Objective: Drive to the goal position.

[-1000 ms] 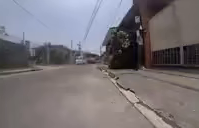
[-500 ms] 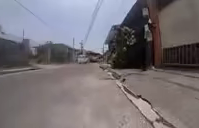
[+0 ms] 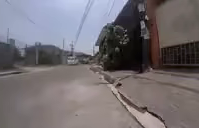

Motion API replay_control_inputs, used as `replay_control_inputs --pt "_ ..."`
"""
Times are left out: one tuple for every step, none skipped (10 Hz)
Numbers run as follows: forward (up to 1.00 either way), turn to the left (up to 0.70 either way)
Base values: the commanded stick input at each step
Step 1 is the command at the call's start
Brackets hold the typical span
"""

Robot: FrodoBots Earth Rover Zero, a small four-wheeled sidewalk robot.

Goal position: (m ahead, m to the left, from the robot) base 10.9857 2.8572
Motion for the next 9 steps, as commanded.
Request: replay_control_inputs --pt "1.0 0.37" --pt "1.0 0.36" --pt "1.0 0.24" --pt "1.0 0.0" --pt "1.0 0.0" --pt "1.0 0.0" --pt "1.0 0.0" --pt "1.0 0.0" --pt "1.0 0.0"
